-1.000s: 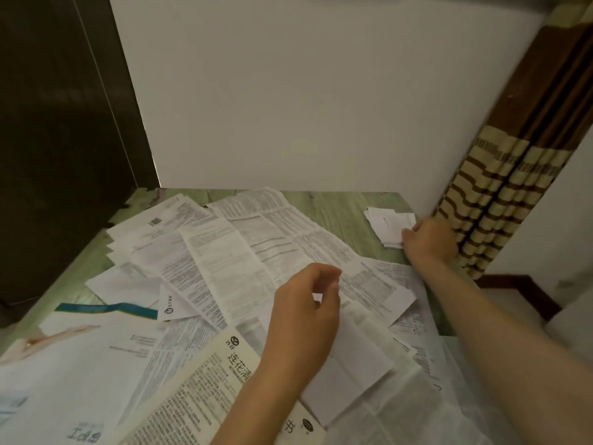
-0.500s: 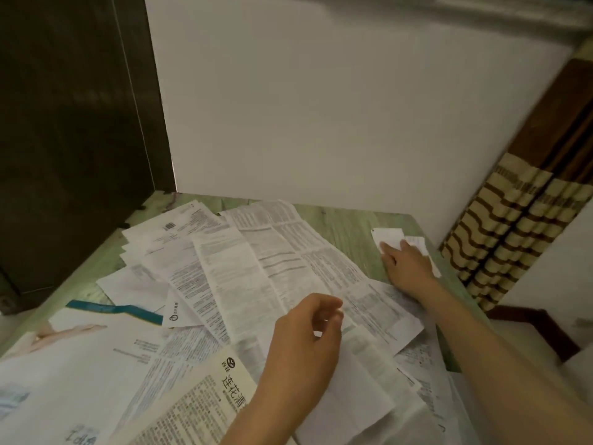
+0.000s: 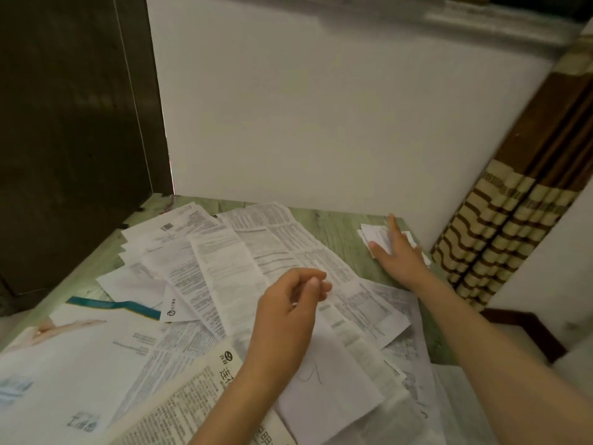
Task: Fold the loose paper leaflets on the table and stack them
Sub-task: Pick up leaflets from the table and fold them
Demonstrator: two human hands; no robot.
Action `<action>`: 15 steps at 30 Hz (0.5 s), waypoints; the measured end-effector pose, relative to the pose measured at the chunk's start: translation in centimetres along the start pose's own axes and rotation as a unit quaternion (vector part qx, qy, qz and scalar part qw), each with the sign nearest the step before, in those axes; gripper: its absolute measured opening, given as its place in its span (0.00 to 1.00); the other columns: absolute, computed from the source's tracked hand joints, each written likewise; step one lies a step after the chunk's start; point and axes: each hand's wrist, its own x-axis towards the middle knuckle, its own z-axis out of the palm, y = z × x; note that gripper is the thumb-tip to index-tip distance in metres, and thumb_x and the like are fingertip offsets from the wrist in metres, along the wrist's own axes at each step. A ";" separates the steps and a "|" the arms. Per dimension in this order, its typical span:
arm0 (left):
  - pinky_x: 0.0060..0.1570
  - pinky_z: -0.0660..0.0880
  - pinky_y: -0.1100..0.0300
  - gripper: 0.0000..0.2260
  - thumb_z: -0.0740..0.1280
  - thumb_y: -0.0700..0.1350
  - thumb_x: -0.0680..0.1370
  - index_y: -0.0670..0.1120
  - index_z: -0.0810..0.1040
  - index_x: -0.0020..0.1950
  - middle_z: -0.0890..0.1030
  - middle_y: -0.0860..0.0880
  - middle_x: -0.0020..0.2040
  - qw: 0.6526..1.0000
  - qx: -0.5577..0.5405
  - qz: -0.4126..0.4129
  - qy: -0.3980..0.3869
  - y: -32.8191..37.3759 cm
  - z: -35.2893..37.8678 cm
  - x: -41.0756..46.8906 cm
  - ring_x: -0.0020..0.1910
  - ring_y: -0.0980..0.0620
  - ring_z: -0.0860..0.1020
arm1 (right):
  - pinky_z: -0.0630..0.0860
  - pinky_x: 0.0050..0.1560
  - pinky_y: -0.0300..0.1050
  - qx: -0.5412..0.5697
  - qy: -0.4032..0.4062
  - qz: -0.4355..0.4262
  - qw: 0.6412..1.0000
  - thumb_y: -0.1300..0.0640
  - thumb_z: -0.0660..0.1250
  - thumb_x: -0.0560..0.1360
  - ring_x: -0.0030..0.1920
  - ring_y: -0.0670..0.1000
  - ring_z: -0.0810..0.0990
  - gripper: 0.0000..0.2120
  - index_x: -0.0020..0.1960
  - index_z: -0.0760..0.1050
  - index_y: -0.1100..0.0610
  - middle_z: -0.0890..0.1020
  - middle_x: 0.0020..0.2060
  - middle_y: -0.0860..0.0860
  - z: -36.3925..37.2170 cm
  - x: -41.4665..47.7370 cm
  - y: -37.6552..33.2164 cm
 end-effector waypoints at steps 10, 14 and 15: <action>0.48 0.74 0.66 0.10 0.60 0.39 0.80 0.52 0.78 0.48 0.82 0.56 0.45 0.998 0.057 0.011 0.038 0.8 -2.2 -0.3 0.47 0.60 0.79 | 0.74 0.54 0.50 0.309 0.107 0.029 0.944 0.70 0.56 0.77 0.58 0.51 0.76 0.27 0.73 0.61 0.53 0.74 0.64 0.46 -4.6 -10.4 -3.8; 0.44 0.70 0.73 0.10 0.61 0.39 0.80 0.54 0.76 0.48 0.80 0.56 0.48 0.991 0.134 0.012 0.015 1.1 -2.7 -0.5 0.48 0.63 0.76 | 0.72 0.44 0.36 0.379 0.032 0.037 0.924 0.69 0.61 0.76 0.55 0.46 0.77 0.22 0.65 0.69 0.49 0.80 0.55 0.47 -2.7 -17.6 -5.0; 0.44 0.69 0.74 0.08 0.61 0.41 0.80 0.53 0.77 0.50 0.80 0.56 0.49 0.984 0.176 0.008 -0.001 1.0 -2.8 -0.4 0.48 0.64 0.76 | 0.72 0.44 0.35 0.367 0.002 0.032 0.930 0.68 0.63 0.76 0.54 0.45 0.78 0.21 0.63 0.70 0.49 0.80 0.53 0.47 -2.0 -18.6 -5.4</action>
